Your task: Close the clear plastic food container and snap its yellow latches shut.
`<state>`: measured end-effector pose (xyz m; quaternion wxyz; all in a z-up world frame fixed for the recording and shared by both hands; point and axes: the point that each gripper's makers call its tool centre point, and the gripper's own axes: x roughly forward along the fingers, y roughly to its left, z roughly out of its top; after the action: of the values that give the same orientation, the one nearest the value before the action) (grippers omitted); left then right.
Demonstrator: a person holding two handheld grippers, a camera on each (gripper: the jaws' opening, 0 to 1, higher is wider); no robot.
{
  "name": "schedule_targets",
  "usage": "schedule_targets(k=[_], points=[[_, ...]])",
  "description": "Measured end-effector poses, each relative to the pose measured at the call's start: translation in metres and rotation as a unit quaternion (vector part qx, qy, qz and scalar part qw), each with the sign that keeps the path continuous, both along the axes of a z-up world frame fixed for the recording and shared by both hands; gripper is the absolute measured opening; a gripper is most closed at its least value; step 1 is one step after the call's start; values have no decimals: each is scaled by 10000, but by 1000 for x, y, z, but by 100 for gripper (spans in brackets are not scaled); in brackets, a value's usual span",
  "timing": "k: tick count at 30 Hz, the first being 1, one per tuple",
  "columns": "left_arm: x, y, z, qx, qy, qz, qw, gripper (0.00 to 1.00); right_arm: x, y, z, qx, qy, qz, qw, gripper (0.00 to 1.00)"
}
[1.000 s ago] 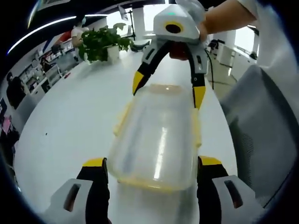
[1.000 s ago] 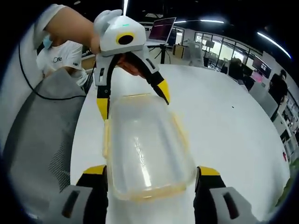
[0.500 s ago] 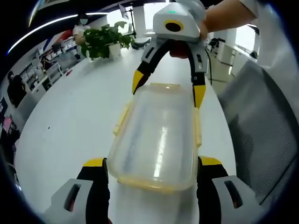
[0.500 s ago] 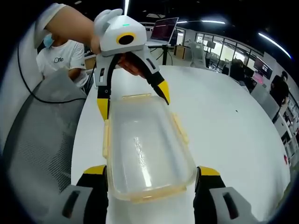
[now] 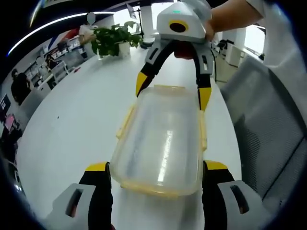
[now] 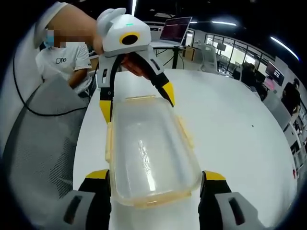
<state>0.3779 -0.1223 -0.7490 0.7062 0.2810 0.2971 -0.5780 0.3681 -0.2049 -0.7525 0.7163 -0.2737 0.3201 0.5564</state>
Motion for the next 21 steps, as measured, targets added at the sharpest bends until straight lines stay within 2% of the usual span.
schedule_targets(k=[5, 11, 21], points=[[1, 13, 0, 16, 3, 29, 10000, 75, 1, 13, 0, -15, -2, 37, 10000, 75], [8, 18, -1, 19, 5, 60, 10000, 76, 8, 19, 0, -15, 0, 78, 10000, 75], [38, 25, 0, 82, 14, 33, 10000, 76, 39, 26, 0, 3, -13, 64, 10000, 75]])
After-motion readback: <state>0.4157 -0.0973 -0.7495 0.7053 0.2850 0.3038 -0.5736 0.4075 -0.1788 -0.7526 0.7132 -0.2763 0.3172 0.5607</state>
